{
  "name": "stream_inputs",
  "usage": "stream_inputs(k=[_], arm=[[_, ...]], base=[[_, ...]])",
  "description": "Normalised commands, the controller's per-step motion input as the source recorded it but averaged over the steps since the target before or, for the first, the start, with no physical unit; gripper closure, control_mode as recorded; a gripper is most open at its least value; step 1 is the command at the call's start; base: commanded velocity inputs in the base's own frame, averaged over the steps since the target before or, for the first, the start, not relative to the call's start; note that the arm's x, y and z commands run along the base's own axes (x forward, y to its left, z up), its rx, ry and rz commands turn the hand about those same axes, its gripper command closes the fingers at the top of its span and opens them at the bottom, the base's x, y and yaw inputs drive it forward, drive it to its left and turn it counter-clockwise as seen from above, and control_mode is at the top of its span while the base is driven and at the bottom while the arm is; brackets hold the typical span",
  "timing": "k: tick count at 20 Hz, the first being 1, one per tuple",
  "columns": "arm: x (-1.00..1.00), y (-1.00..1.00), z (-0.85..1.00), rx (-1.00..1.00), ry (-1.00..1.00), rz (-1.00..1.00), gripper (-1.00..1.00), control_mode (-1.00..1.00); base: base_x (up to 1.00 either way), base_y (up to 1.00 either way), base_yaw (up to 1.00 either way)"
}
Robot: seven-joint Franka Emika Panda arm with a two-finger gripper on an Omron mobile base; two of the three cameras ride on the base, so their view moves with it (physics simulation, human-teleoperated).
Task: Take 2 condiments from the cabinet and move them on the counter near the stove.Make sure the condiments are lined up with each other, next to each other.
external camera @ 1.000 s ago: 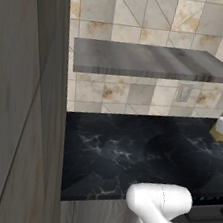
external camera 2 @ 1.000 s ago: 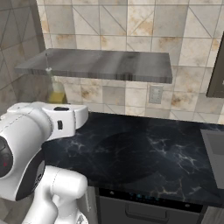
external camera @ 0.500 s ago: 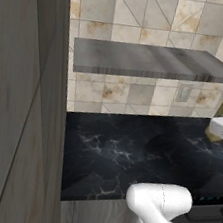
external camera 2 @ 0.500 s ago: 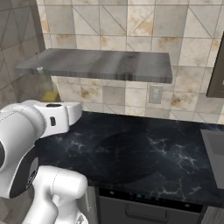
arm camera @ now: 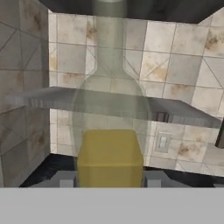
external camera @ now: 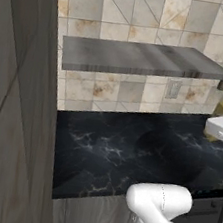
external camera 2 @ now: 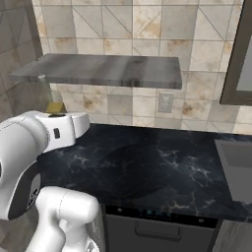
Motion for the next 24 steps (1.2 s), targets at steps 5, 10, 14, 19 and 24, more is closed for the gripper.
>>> stream_inputs(k=[5,10,14,19,24], arm=[[0.0,0.0,0.0,0.0,0.0,0.0,1.0,1.0],[0.0,0.0,0.0,0.0,0.0,0.0,1.0,1.0],[0.0,0.0,0.0,0.0,0.0,0.0,1.0,1.0],[0.0,0.0,0.0,0.0,0.0,0.0,1.0,1.0],[0.0,0.0,0.0,0.0,0.0,0.0,1.0,1.0]], base=[[-0.83,-0.73,-0.39],[-0.97,-0.46,-0.19],[-0.3,-0.73,-0.32],[0.0,-0.81,-0.76],[0.0,-0.62,-0.84]])
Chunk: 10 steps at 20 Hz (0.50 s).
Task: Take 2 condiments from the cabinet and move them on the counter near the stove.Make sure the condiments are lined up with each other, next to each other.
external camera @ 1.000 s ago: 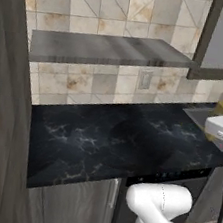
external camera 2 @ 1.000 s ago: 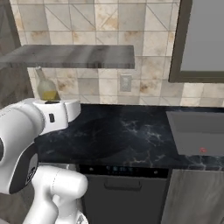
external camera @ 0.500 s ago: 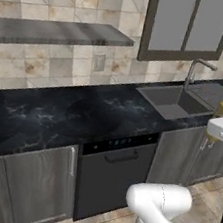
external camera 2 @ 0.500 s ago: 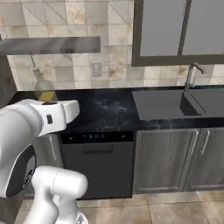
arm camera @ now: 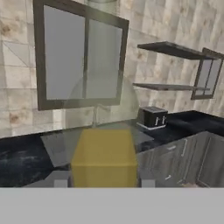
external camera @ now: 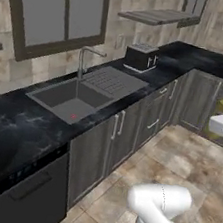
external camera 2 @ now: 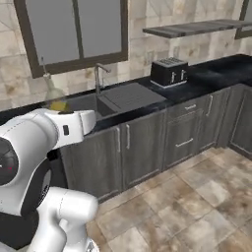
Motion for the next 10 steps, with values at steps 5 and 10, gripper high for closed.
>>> stream_inputs(k=[5,10], arm=[[0.0,0.0,0.0,0.0,0.0,0.0,1.0,1.0],[0.0,0.0,0.0,0.0,0.0,0.0,1.0,1.0]], base=[[0.0,-0.68,-0.81],[0.0,-0.63,-0.83]])
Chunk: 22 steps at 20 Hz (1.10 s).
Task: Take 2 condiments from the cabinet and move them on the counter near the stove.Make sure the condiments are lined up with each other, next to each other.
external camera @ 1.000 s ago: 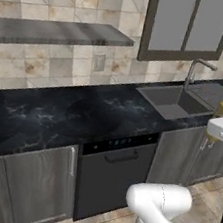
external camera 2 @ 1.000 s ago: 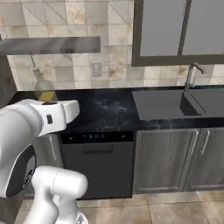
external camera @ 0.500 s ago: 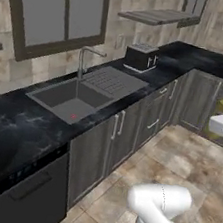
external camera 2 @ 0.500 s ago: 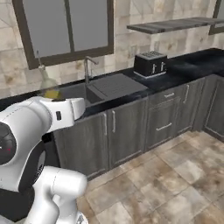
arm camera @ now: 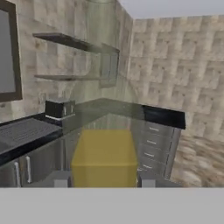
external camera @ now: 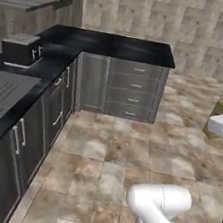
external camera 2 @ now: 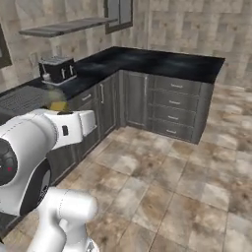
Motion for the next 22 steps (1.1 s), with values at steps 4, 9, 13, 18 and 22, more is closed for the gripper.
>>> stream_inputs(k=[4,9,13,18,22], arm=[[0.0,0.0,0.0,0.0,0.0,0.0,1.0,1.0],[0.0,0.0,0.0,0.0,0.0,0.0,1.0,1.0],[0.0,0.0,0.0,0.0,0.0,0.0,1.0,1.0],[0.0,0.0,0.0,0.0,0.0,0.0,1.0,1.0],[0.0,0.0,0.0,0.0,0.0,0.0,1.0,1.0]], base=[[0.0,-0.67,-0.8],[0.33,-0.66,-0.66],[0.82,-0.11,-0.29],[0.93,0.0,-0.13],[1.0,-0.03,-0.18]])
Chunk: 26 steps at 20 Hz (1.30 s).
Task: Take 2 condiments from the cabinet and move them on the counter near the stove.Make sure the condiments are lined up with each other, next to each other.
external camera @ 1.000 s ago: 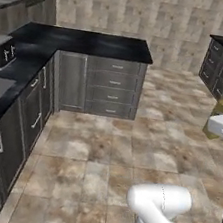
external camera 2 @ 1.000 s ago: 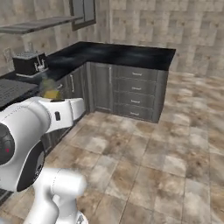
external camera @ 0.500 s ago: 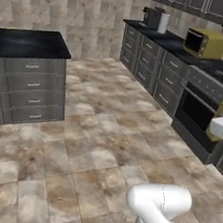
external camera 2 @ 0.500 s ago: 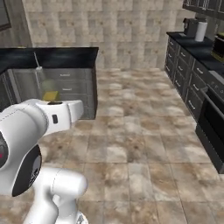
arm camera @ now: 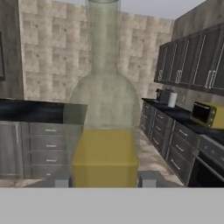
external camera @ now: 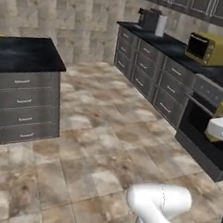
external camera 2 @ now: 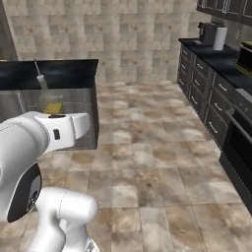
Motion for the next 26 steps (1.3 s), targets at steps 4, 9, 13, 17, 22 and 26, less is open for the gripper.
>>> stream_inputs(k=[4,9,13,17,22,26], arm=[[0.0,0.0,0.0,0.0,0.0,0.0,1.0,1.0],[0.0,0.0,0.0,0.0,0.0,0.0,1.0,1.0],[0.0,0.0,0.0,0.0,0.0,0.0,1.0,1.0],[0.0,0.0,0.0,0.0,0.0,0.0,1.0,1.0],[0.0,0.0,0.0,0.0,0.0,0.0,1.0,1.0],[0.0,0.0,0.0,0.0,0.0,0.0,1.0,1.0]], base=[[1.0,-0.29,-0.39],[0.48,-0.39,-0.68],[0.0,-0.45,-0.89],[0.27,-0.2,-0.77],[0.58,0.28,-0.26],[0.53,0.3,-0.15]])
